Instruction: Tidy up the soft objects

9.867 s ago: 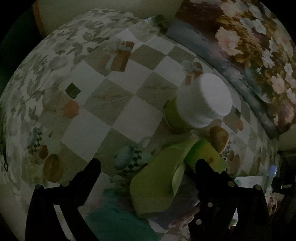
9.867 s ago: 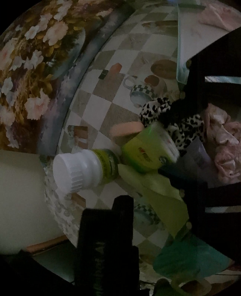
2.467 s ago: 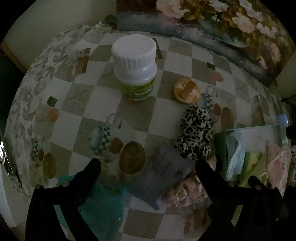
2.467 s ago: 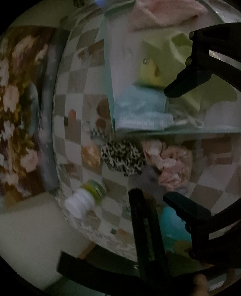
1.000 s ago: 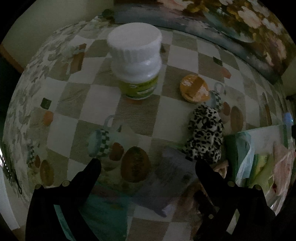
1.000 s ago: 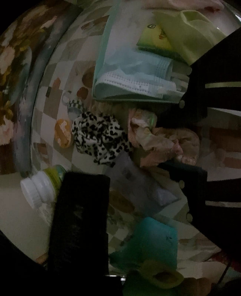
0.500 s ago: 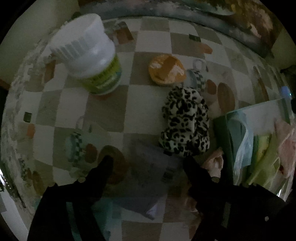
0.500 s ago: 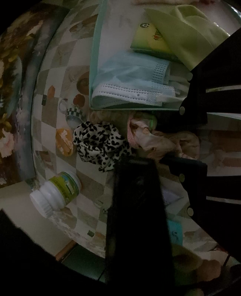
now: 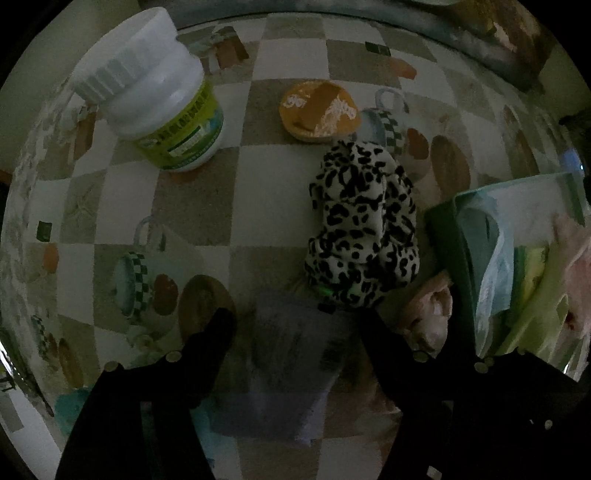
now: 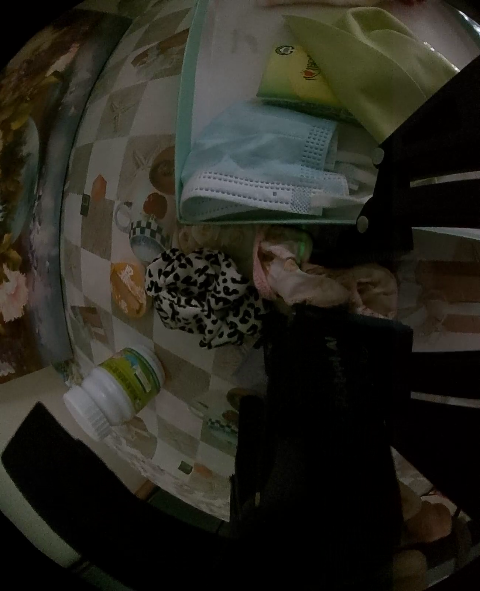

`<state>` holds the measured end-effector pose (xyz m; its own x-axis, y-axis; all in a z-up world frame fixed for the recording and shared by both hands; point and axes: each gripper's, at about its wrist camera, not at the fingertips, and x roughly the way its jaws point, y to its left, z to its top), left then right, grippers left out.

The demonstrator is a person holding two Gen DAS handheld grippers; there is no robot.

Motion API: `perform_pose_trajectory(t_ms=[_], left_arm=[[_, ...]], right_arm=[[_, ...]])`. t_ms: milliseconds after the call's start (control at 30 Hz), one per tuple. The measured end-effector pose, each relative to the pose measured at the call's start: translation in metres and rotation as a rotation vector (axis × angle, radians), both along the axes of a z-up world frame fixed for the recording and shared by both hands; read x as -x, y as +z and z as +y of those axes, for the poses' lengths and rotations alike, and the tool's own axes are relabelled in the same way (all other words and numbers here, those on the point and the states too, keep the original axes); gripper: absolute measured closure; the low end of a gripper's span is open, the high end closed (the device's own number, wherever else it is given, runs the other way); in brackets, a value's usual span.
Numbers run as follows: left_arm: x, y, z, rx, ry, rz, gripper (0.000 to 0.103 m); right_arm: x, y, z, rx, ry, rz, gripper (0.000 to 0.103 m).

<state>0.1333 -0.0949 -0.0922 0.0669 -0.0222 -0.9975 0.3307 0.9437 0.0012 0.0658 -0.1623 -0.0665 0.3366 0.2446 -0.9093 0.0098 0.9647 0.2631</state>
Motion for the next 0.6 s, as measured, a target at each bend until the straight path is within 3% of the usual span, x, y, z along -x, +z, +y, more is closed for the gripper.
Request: perform_pose_trajectory(t_ms=[67, 167, 333, 367, 400, 600], left_arm=[[0.0, 0.002, 0.001, -0.004, -0.008, 0.002, 0.031], [0.005, 0.003, -0.001, 0.028, -0.016, 0.007, 0.047], [0.011, 0.008, -0.006, 0.036, -0.039, -0.006, 0.054], [0.012, 0.008, -0.007, 0.031, -0.037, -0.01, 0.068], [0.012, 0.009, -0.006, 0.027, -0.032, -0.015, 0.071], [0.011, 0.009, -0.003, 0.036, -0.013, -0.019, 0.077]], right_arm=[[0.002, 0.002, 0.001, 0.005, 0.001, 0.0, 0.077], [0.0, 0.0, 0.002, 0.004, 0.0, 0.001, 0.077], [0.0, -0.001, 0.002, 0.004, -0.002, 0.002, 0.077], [0.0, -0.001, 0.002, 0.004, -0.002, 0.002, 0.077], [0.0, -0.001, 0.001, 0.003, -0.002, 0.002, 0.077], [0.0, -0.001, 0.001, -0.001, -0.003, 0.003, 0.078]])
